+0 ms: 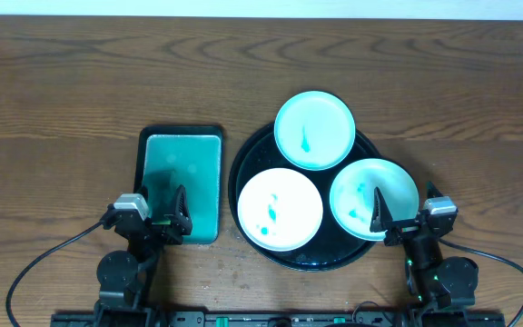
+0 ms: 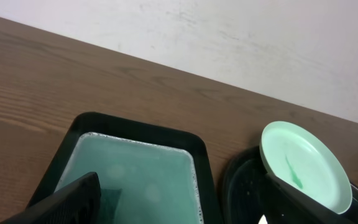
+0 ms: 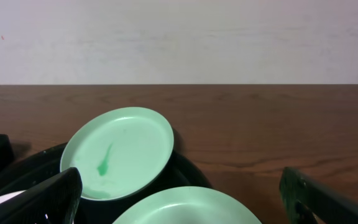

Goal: Clean dirty plates on tray and stack at the side
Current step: 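Move left gripper to the sponge tray and right gripper to the plates, then grasp the green sponge in the water tray with the left gripper, then lift the sponge and carry it to the white plate on the tray, then scrub the white plate with the sponge while right gripper holds plate rim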

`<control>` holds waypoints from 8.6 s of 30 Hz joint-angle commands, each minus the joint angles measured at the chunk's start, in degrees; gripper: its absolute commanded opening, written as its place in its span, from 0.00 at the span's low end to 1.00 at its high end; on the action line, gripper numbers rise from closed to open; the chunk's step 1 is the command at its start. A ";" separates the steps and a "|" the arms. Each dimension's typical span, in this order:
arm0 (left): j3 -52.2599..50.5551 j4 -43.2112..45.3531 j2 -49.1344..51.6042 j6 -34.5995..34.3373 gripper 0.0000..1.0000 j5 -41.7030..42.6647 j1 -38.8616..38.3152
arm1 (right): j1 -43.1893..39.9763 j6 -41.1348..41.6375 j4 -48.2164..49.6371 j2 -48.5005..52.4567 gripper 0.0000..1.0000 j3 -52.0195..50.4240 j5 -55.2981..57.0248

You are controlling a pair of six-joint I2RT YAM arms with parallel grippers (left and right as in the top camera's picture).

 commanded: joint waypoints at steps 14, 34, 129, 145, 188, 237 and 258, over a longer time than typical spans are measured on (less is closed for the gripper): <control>-1.70 -0.68 0.09 1.01 0.82 0.17 -0.13 | 0.17 0.09 -0.13 -0.02 0.99 -0.11 0.28; -1.70 -0.68 0.09 1.03 0.82 0.17 -0.13 | 0.17 0.09 -0.13 -0.02 0.99 -0.11 0.28; 58.53 -56.02 74.53 -1.05 0.91 -12.46 -0.13 | 24.13 18.99 -36.50 104.04 0.01 57.90 3.48; 58.23 -44.09 99.67 -1.20 0.42 -13.14 -0.13 | 24.11 18.97 -36.50 104.04 0.01 57.90 3.50; 61.81 -50.84 86.53 -2.60 0.07 1.79 -0.31 | 22.03 26.32 -36.37 104.04 0.01 57.90 5.01; 65.44 -42.36 108.17 -19.58 0.14 -10.91 -26.86 | 22.08 30.10 -36.09 104.04 0.04 57.90 5.01; 64.92 -30.23 110.53 -14.45 0.15 28.61 -34.16 | 22.08 30.08 -36.74 104.04 0.04 57.90 5.03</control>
